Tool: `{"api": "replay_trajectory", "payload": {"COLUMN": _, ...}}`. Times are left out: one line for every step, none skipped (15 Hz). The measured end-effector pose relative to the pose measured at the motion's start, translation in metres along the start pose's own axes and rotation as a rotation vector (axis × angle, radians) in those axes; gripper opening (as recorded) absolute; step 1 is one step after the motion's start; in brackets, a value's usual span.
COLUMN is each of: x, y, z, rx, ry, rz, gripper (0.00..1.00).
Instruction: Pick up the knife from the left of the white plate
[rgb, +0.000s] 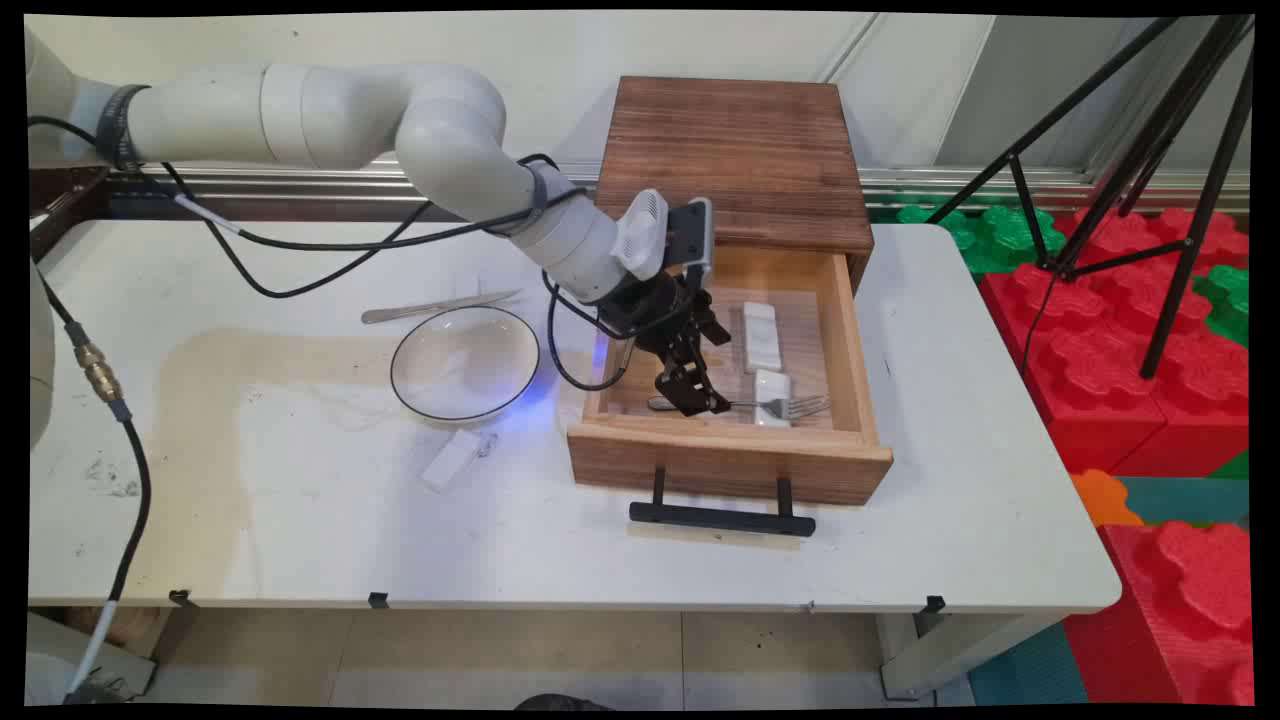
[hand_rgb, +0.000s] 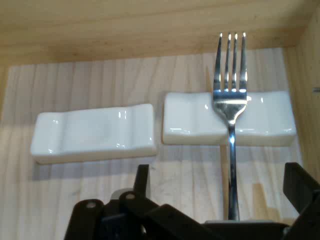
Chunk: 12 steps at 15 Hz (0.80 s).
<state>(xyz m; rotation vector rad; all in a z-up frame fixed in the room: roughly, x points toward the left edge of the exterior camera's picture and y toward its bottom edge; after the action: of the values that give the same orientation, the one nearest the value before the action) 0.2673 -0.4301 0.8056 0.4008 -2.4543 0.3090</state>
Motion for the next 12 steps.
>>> {"api": "replay_trajectory", "payload": {"x": 0.001, "y": 0.0, "z": -0.002, "rx": 0.002, "ry": 0.003, "rz": 0.0, "gripper": 1.0}}
{"api": "replay_trajectory", "payload": {"x": 0.002, "y": 0.0, "z": -0.005, "rx": 0.006, "ry": 0.008, "rz": 0.001, "gripper": 1.0}}
{"api": "replay_trajectory", "payload": {"x": 0.003, "y": -0.001, "z": -0.008, "rx": 0.009, "ry": 0.012, "rz": 0.002, "gripper": 1.0}}
{"api": "replay_trajectory", "payload": {"x": 0.004, "y": -0.001, "z": -0.012, "rx": 0.014, "ry": 0.019, "rz": 0.004, "gripper": 1.0}}
{"api": "replay_trajectory", "payload": {"x": 0.005, "y": -0.002, "z": -0.016, "rx": 0.018, "ry": 0.024, "rz": 0.005, "gripper": 1.0}}
{"api": "replay_trajectory", "payload": {"x": 0.006, "y": -0.002, "z": -0.021, "rx": 0.023, "ry": 0.03, "rz": 0.008, "gripper": 1.0}}
{"api": "replay_trajectory", "payload": {"x": 0.006, "y": -0.002, "z": -0.025, "rx": 0.027, "ry": 0.035, "rz": 0.01, "gripper": 1.0}}
{"api": "replay_trajectory", "payload": {"x": 0.006, "y": -0.003, "z": -0.03, "rx": 0.03, "ry": 0.039, "rz": 0.013, "gripper": 1.0}}
{"api": "replay_trajectory", "payload": {"x": 0.005, "y": -0.003, "z": -0.034, "rx": 0.034, "ry": 0.043, "rz": 0.016, "gripper": 1.0}}
{"api": "replay_trajectory", "payload": {"x": 0.004, "y": -0.003, "z": -0.041, "rx": 0.037, "ry": 0.048, "rz": 0.021, "gripper": 1.0}}
{"api": "replay_trajectory", "payload": {"x": 0.003, "y": -0.003, "z": -0.046, "rx": 0.041, "ry": 0.052, "rz": 0.026, "gripper": 1.0}}
{"api": "replay_trajectory", "payload": {"x": 0.002, "y": -0.003, "z": -0.052, "rx": 0.044, "ry": 0.056, "rz": 0.03, "gripper": 1.0}}
